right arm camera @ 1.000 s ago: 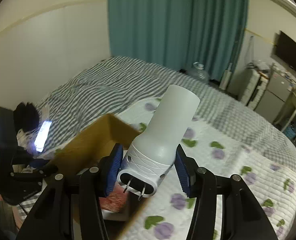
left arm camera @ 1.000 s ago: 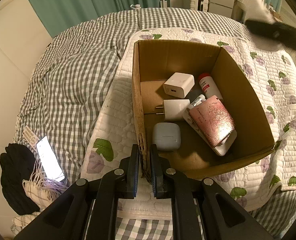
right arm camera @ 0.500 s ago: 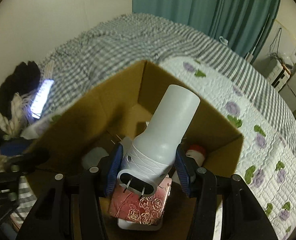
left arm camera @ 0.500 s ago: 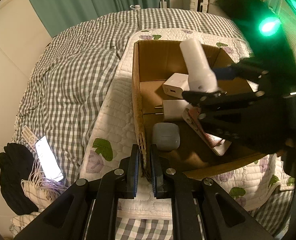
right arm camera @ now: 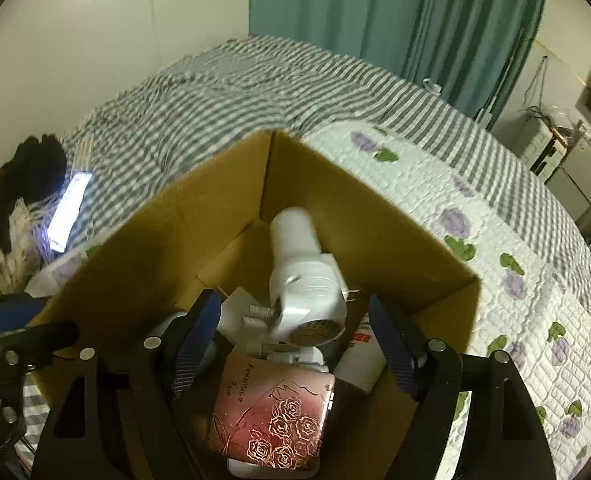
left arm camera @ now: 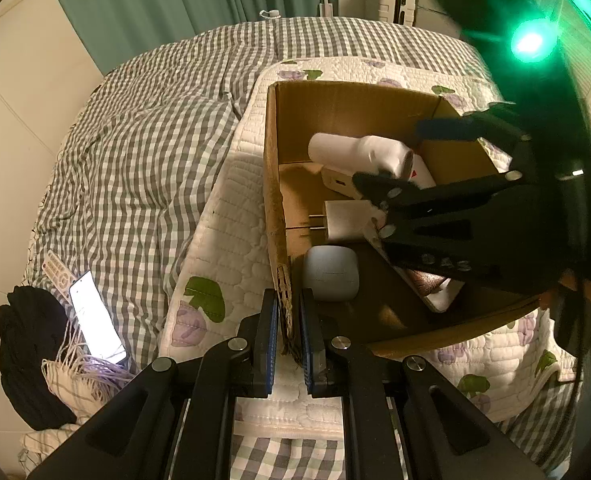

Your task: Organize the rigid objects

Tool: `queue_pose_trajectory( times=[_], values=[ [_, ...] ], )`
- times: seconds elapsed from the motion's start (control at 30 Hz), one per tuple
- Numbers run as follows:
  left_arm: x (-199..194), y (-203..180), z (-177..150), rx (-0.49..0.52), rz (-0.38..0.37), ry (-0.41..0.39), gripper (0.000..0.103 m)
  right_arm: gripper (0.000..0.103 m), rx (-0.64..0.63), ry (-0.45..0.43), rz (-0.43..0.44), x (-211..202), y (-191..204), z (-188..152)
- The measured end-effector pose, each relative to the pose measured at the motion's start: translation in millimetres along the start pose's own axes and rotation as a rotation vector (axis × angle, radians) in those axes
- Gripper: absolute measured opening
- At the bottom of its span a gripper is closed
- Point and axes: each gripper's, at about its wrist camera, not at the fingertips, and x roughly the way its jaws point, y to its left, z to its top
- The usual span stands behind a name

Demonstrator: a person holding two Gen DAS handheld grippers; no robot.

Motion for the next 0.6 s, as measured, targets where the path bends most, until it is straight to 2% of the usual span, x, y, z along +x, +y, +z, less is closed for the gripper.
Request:
queue_pose_trajectory(
  times=[0.37, 0.6],
  values=[
    [-3, 2, 0, -0.007, -0.005, 0.004, 0.01, 0.076, 0.088, -0.107, -0.032, -45, -21, -17],
    [-32, 1, -1, 0.01, -0.024, -0.023, 0.01, 0.076, 0.178, -0.15, -0.052, -78, -42, -34]
  ],
)
